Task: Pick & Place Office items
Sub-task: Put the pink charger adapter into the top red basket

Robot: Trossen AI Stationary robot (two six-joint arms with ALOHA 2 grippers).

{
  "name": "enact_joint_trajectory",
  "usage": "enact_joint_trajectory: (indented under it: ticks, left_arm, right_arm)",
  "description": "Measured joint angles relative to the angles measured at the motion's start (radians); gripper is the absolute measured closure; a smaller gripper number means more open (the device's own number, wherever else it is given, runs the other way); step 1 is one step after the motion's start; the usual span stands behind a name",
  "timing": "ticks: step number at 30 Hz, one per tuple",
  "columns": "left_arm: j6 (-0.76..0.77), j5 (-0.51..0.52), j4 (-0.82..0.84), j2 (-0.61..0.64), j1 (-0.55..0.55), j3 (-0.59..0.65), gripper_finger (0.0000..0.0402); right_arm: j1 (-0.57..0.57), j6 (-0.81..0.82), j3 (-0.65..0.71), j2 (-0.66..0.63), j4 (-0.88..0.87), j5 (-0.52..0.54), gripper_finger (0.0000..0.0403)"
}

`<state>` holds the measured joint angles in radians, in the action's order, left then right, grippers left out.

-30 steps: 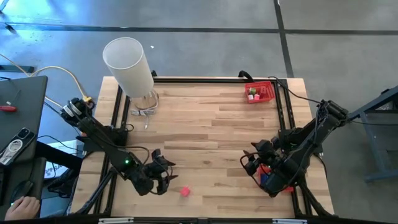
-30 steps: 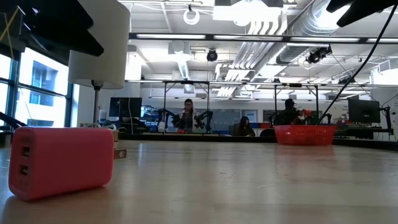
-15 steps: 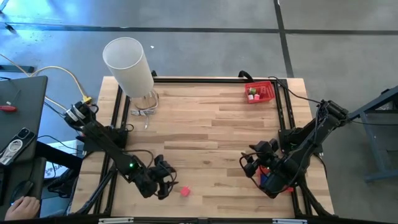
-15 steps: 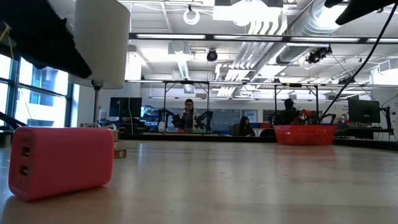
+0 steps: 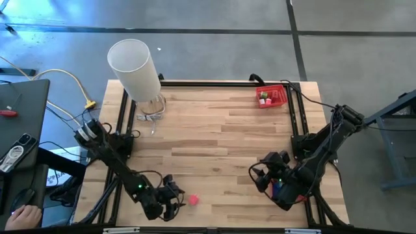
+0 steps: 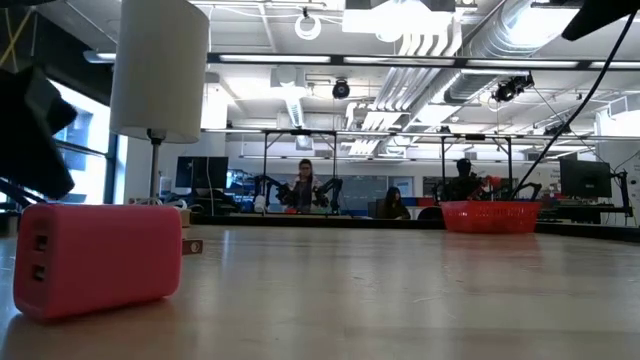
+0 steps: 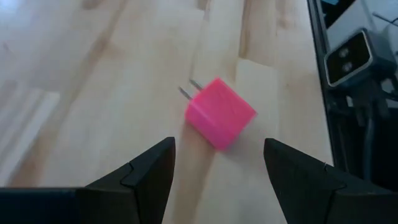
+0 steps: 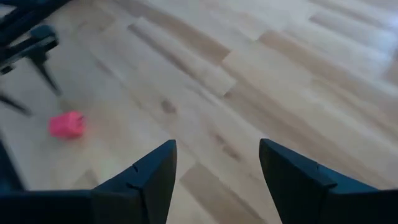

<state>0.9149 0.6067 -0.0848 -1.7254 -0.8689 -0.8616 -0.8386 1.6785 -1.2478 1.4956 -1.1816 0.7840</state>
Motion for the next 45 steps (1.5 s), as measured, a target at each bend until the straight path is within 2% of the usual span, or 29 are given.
enact_joint_trajectory:
  ticks: [7, 13, 17, 23, 31, 45]
  left_arm:
    - [0.014, 0.019, -0.111, -0.053, -0.065, 0.0, 0.0164]
    - [0.085, 0.096, -0.142, -0.104, -0.093, 0.0, 0.0164]
    - [0.108, 0.107, -0.197, -0.142, -0.096, 0.0, 0.0164]
    - [0.025, 0.106, -0.315, -0.223, -0.102, -0.019, 0.0164]
    - [0.046, 0.149, -0.31, -0.237, -0.073, -0.019, 0.0164]
    - [0.063, 0.121, -0.312, -0.237, -0.014, -0.021, 0.0164]
  right_arm:
    - [-0.036, -0.08, 0.0, 0.0, 0.112, -0.005, 0.0186]
    - [-0.046, -0.086, 0.0, 0.0, 0.127, -0.002, 0.0186]
    - [-0.045, -0.087, 0.0, 0.0, 0.126, 0.0, 0.0186]
    - [-0.045, -0.121, 0.0, 0.0, 0.129, 0.002, 0.0186]
    - [-0.045, -0.141, 0.0, 0.0, 0.141, 0.002, 0.0186]
    - [-0.045, -0.21, 0.0, 0.0, 0.163, 0.002, 0.0186]
